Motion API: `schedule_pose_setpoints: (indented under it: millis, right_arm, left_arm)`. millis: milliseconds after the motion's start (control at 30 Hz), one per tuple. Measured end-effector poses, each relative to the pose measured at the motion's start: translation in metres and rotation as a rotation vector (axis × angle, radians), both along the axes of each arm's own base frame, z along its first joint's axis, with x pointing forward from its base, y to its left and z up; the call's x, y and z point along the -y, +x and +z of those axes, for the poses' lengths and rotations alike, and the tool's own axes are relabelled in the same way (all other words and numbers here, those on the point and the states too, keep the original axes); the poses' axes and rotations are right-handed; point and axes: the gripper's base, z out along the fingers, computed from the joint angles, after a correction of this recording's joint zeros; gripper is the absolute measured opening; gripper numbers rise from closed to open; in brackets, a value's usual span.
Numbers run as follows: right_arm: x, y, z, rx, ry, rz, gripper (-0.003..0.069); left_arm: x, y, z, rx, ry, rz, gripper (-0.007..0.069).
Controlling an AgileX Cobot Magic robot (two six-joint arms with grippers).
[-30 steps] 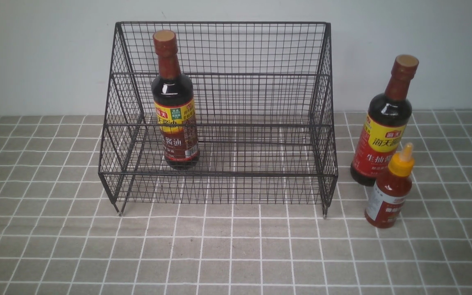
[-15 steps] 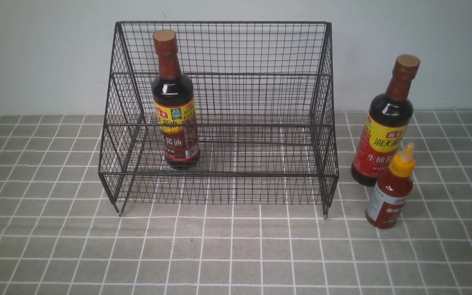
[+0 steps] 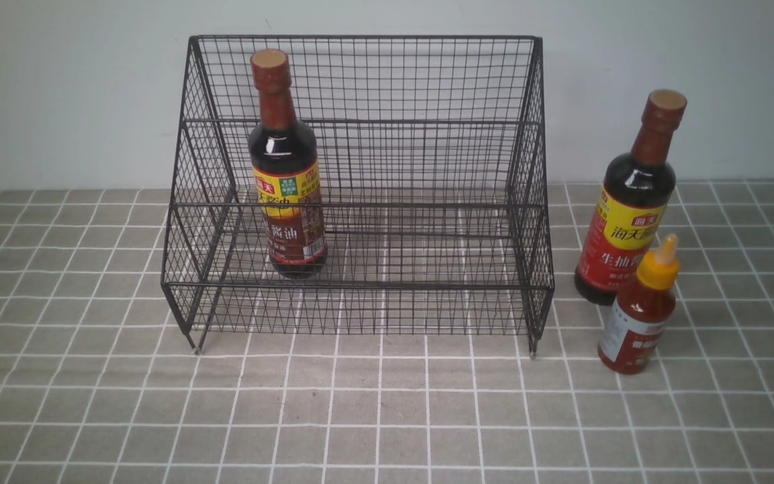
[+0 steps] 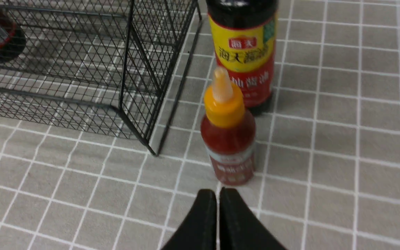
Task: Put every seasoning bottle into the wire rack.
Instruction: Use the right arm to grab the condiment bottle closest to it
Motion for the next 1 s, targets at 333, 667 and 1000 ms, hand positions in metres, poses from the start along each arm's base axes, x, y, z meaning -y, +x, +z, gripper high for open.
schedule_pose_setpoints:
  millis: [333, 667, 1000]
  right_arm:
    - [-0.017, 0.064, -0.016, -0.060, -0.032, 0.026, 0.0305]
    - [-0.020, 0.104, -0.058, -0.121, 0.018, -0.052, 0.0549]
    - [-0.022, 0.125, -0.094, -0.197, -0.007, -0.054, 0.0294]
  left_arm:
    - [0.000, 0.000, 0.000, 0.000, 0.000, 0.000, -0.0007]
    - [0.000, 0.000, 0.000, 0.000, 0.000, 0.000, -0.0007]
    - [0.000, 0.000, 0.000, 0.000, 0.000, 0.000, -0.0007]
